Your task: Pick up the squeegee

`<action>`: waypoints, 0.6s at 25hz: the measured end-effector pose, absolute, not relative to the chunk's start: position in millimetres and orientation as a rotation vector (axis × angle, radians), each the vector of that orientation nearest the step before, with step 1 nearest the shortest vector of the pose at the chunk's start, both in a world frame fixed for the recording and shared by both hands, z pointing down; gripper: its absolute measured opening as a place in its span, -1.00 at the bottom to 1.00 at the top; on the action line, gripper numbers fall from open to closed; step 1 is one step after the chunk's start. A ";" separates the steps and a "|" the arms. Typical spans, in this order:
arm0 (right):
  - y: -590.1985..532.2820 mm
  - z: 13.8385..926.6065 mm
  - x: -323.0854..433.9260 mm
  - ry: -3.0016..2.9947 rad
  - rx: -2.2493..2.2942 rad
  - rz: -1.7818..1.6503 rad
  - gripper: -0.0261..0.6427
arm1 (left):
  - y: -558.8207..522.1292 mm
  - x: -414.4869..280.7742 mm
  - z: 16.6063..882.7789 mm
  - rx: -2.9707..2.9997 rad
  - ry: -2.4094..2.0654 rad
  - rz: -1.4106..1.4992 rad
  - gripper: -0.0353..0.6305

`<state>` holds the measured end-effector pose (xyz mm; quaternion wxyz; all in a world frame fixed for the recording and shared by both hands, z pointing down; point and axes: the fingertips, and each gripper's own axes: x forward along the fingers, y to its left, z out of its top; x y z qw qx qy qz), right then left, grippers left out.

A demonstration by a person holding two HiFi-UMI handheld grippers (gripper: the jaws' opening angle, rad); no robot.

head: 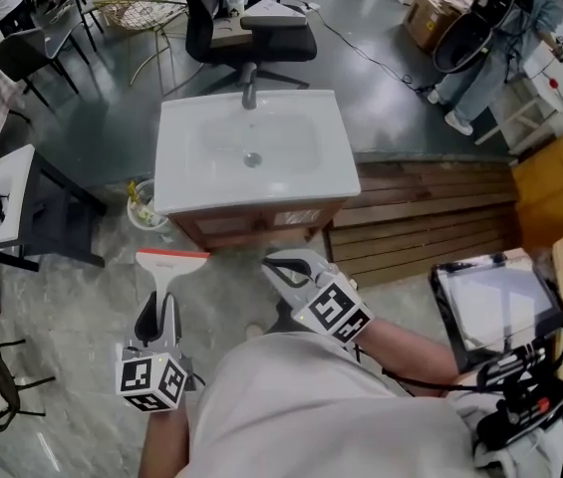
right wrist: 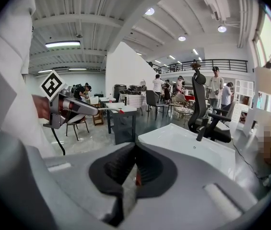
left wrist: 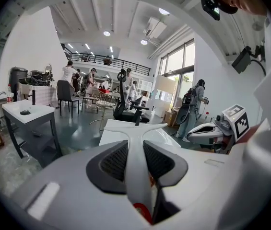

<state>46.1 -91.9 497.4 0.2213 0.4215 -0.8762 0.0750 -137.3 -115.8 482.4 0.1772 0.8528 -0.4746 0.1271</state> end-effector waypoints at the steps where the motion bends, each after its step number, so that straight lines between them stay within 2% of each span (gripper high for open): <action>1: -92.1 497.7 48.0 -2.419 1.168 0.208 -0.92 | -116.8 -136.0 483.2 2.414 -1.341 0.361 -0.57; 15: -128.5 497.9 82.6 -2.403 1.196 0.215 -0.92 | -163.8 -108.6 486.3 2.411 -1.342 0.387 -0.57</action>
